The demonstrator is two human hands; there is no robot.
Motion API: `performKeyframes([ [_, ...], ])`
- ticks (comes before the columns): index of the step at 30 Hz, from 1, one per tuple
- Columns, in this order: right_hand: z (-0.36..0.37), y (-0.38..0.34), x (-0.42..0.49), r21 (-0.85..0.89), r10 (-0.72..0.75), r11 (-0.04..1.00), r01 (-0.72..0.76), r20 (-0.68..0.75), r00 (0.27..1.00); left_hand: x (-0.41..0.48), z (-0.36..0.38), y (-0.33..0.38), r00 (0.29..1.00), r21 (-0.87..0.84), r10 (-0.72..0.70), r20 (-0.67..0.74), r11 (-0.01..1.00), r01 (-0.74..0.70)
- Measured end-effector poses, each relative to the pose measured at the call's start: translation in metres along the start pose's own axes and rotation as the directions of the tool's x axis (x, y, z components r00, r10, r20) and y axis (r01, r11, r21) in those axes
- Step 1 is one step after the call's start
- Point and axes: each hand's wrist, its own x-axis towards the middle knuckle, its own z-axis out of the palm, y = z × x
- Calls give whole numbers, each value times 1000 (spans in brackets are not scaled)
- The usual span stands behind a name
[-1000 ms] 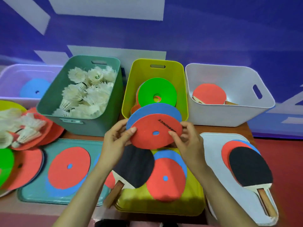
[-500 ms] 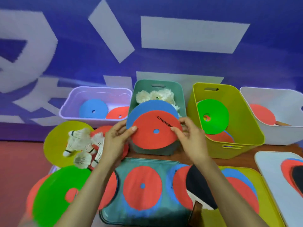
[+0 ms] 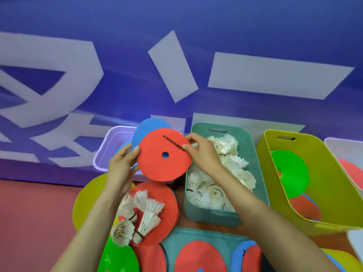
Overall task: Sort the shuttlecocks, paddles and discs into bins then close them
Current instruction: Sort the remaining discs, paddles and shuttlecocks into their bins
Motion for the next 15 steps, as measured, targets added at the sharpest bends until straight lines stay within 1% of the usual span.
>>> performKeyframes([
  [4,28,-5,36,66,90,993,-96,81,993,42,-23,0,998,103,28,-62,994,-22],
  [6,39,-4,56,54,109,992,-115,110,988,66,-34,1,995,141,17,-96,990,-3],
  [7,44,-2,65,10,112,993,-114,118,987,80,-41,0,993,172,-3,-116,985,23],
  [9,50,3,84,-151,124,983,-102,150,981,111,-56,-4,988,305,-78,-132,945,116],
  [12,61,14,109,-411,209,908,-83,272,939,150,-72,-16,966,539,-227,-125,802,258],
  [14,71,19,123,-498,267,865,-60,356,896,168,-74,-24,946,598,-300,-125,738,314],
  [15,76,20,130,-530,288,847,-42,390,874,175,-73,-28,934,603,-332,-129,722,340],
])
